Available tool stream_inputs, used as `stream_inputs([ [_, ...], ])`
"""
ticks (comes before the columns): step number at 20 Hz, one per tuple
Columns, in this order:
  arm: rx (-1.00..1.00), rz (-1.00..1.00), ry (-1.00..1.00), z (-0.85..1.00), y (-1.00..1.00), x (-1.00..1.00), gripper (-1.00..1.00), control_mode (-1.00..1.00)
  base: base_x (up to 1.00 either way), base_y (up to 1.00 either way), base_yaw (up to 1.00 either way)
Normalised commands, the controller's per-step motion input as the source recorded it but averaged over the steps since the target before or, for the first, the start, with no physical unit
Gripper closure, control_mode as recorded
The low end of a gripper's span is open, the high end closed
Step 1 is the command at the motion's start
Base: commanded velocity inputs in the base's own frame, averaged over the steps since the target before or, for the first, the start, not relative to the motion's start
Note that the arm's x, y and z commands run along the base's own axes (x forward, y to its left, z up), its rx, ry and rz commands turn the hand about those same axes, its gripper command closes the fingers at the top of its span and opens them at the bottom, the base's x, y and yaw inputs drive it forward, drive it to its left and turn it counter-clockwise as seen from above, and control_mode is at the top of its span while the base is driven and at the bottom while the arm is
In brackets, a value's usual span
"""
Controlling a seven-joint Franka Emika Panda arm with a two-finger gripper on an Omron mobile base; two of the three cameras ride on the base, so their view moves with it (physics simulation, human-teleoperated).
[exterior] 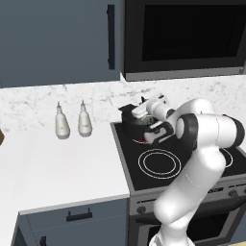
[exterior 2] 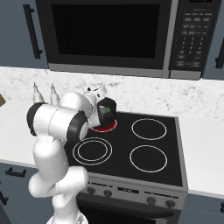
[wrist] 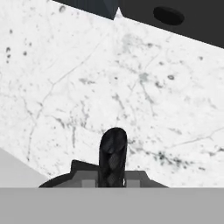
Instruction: Put the lemon and broccoli in the pot. Retrieve the spatula and lightly stir the vegetables in the pot.
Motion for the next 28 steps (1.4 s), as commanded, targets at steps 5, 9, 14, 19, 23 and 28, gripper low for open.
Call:
stream_inputs([
  [5,0.05,-0.02,0.04,0.54,0.11,0.0,1.0,-1.0,0.0,0.0,0.0],
  [9,0.0,-0.01,0.12,-0.02,0.08,0.07,1.0,-1.0,0.0,0.0,0.0],
  [14,0.0,-0.01,0.1,-0.29,0.0,0.23,1.0,-1.0,0.0,0.0,0.0],
  [19,0.0,0.0,-0.04,-0.11,0.0,-0.08,1.0,-1.0,0.0,0.0,0.0],
  [23,0.0,0.0,-0.23,0.55,0.0,-0.59,1.0,-1.0,0.0,0.0,0.0],
  [28,0.0,0.0,-0.07,0.17,0.0,0.08,1.0,-1.0,0.0,0.0,0.0],
])
